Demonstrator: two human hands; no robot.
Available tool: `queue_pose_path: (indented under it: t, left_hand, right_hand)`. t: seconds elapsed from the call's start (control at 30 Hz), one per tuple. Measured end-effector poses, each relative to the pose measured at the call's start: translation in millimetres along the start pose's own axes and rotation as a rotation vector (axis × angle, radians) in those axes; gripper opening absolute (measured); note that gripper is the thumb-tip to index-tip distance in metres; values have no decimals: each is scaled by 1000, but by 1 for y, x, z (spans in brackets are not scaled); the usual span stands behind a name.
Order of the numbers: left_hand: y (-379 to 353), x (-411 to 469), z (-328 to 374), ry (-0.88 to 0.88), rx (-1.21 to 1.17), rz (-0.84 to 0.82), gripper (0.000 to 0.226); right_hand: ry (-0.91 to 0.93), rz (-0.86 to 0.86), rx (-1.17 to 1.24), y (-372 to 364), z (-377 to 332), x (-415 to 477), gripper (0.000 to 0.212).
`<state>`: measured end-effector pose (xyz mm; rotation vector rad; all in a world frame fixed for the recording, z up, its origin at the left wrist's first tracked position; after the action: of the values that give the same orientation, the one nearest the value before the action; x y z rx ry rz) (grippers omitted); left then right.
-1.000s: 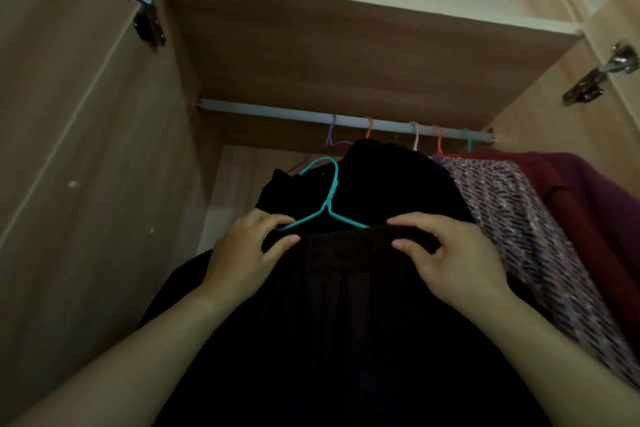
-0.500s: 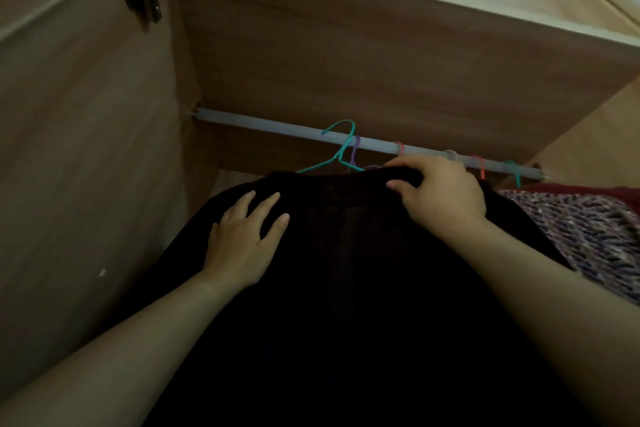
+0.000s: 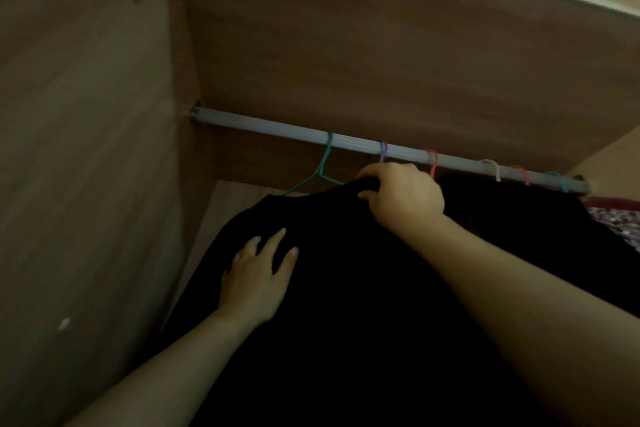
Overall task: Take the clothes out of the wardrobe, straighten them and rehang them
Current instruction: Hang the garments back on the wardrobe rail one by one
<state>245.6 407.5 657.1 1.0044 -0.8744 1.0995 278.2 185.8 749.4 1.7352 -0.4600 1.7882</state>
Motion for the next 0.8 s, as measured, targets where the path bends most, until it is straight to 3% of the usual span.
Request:
queue_pose_path:
  t: [0.1, 0.23, 0.4, 0.63, 0.8]
  left_hand:
    - [-7, -17, -14, -29, -13, 5, 70]
    - [-15, -40, -19, -95, 25, 70, 65]
    - [-16, -75, -13, -121, 49, 136, 82]
    - [-48, -161, 7, -188, 112, 88, 76]
    - [-83, -229, 22, -250, 192, -11, 66]
  right_hand:
    - [62, 90, -141, -3, -7, -15, 36]
    - [151, 168, -231, -13, -11, -56, 55]
    - [150, 172, -287, -32, 2, -139, 52]
    - [113, 99, -238, -44, 23, -274, 56]
    - [53, -42, -182, -54, 34, -356, 57]
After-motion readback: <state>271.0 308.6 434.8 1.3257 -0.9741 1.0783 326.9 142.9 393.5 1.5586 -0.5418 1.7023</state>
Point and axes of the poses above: each hand's wrist, its own x-axis towards the middle knuckle, its own y-axis out of the back of the hand, z = x × y, the point moved 5 cm from there along x, towards the middle knuckle, and after that the axes turned 7 degrees about z, right-handed, at the moved point
